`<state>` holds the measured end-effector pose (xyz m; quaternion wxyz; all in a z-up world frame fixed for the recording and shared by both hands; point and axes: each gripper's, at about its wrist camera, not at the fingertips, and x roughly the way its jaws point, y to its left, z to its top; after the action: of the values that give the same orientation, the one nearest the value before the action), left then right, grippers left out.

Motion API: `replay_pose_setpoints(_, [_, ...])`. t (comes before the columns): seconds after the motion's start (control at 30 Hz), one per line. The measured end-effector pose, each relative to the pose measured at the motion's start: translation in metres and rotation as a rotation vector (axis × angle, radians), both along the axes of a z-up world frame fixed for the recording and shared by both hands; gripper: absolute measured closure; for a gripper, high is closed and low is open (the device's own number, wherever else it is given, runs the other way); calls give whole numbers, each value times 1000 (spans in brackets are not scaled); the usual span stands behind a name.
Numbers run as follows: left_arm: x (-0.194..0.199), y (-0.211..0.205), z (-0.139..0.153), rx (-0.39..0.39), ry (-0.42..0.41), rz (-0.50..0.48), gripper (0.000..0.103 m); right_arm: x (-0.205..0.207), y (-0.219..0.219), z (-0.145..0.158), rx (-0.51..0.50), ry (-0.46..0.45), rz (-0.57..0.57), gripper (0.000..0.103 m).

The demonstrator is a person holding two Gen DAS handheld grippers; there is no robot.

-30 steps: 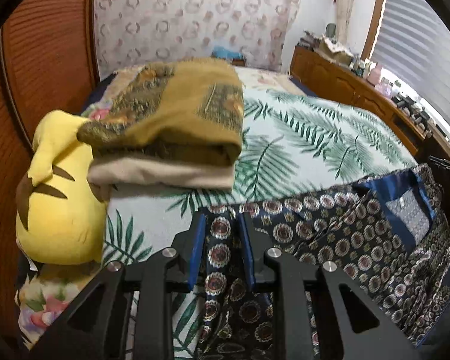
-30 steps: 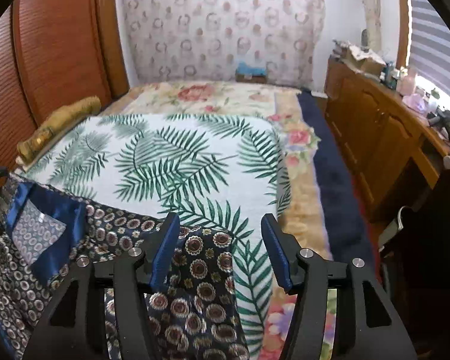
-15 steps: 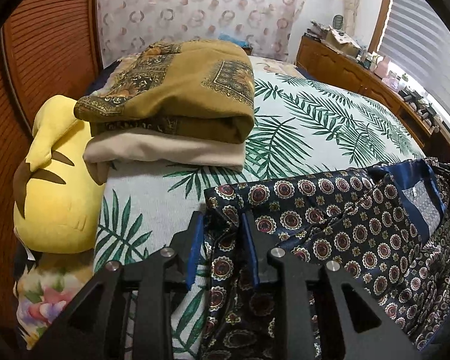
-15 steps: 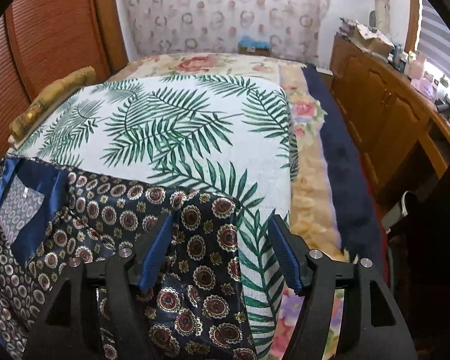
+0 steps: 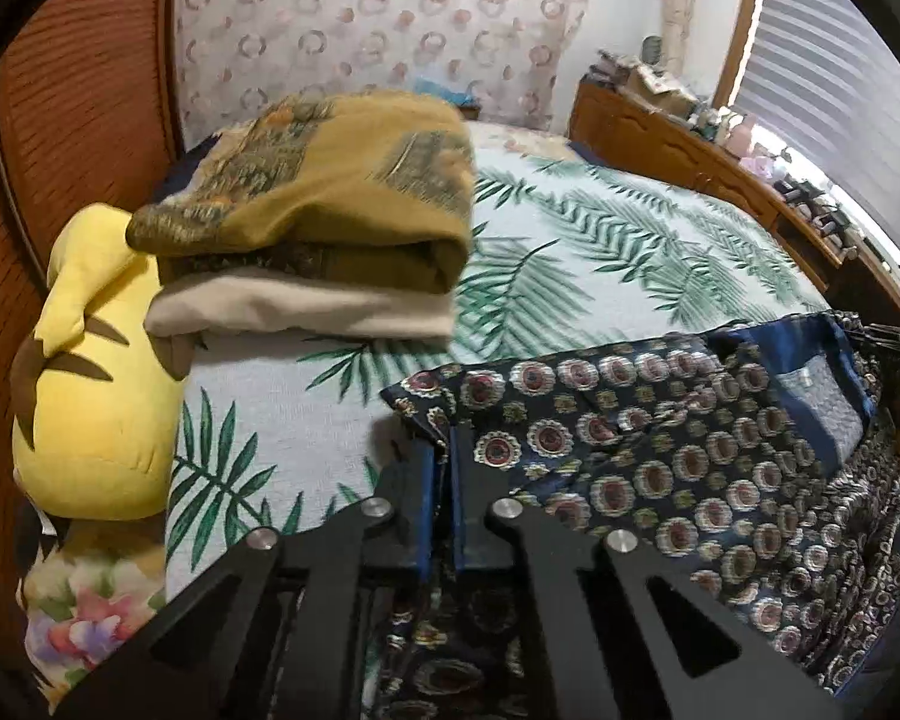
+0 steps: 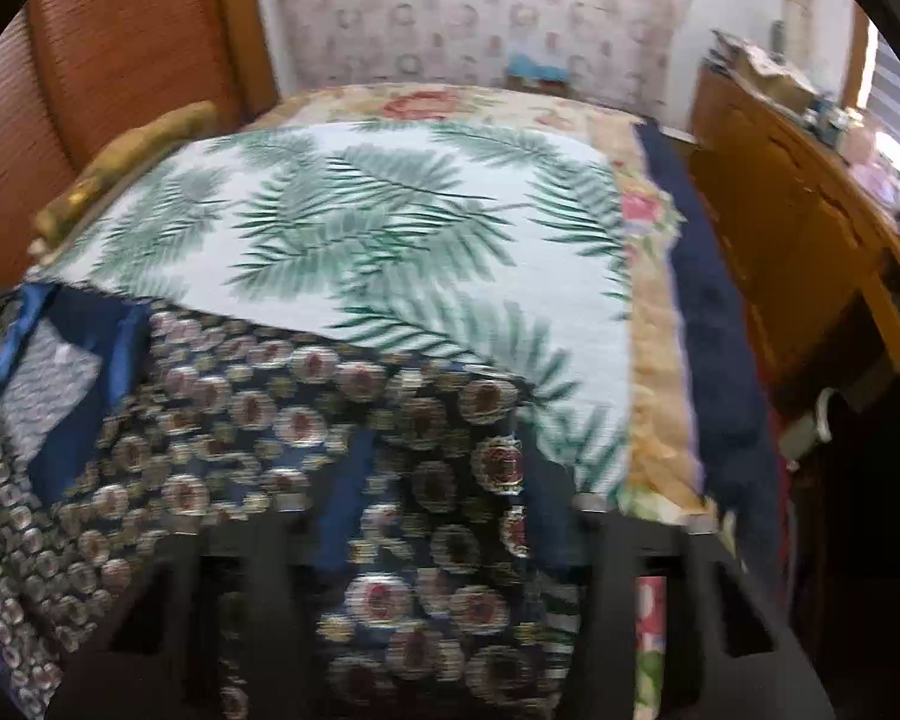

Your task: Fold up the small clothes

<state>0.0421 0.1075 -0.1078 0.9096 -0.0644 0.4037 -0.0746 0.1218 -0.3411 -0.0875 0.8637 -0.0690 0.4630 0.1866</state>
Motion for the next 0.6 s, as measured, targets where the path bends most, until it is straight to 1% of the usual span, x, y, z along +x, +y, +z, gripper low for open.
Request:
replay_pose_setpoints(0.03, [-4,-1,5,-18,-24,0,103,-2,3,0,-5,-3,6,83])
replay_pose_setpoints(0.07, [-8,-2,11,-27,-50,-1,103,-5,5,1,-5,-6,12,95])
replay_pose_setpoints(0.1, [-12,-4,20,-27,-82,-1,103,-9,7,4,1,-14,20,98])
replay_pose_setpoints(0.17, [-19,-7,40,-34,-141,1,103,-16,8,13,12,-59,10,99])
replay_pose_setpoints(0.27, [-24,-9,81,-55,-242,-5,103,-30,6,44,55,-153,-14,100])
replay_pose_setpoints(0.3, [-27,-11,101,-49,-295,-10,103,-32,5,56,65,-184,-25,100])
replay_pose_setpoints(0.33, [-28,-11,115,-41,-328,-14,103,-35,5,73,73,-225,-46,100])
replay_pose_setpoints(0.37, [-28,-11,131,-33,-364,-13,103,-37,5,89,86,-257,-47,100])
replay_pose_setpoints(0.4, [-27,-9,142,-26,-388,-12,103,-40,8,109,88,-308,-43,100])
replay_pose_setpoints(0.47, [-22,-5,167,-7,-438,-2,103,-42,12,142,90,-379,-30,100])
replay_pose_setpoints(0.6, [3,8,209,-5,-520,33,103,-35,23,206,66,-503,-5,100])
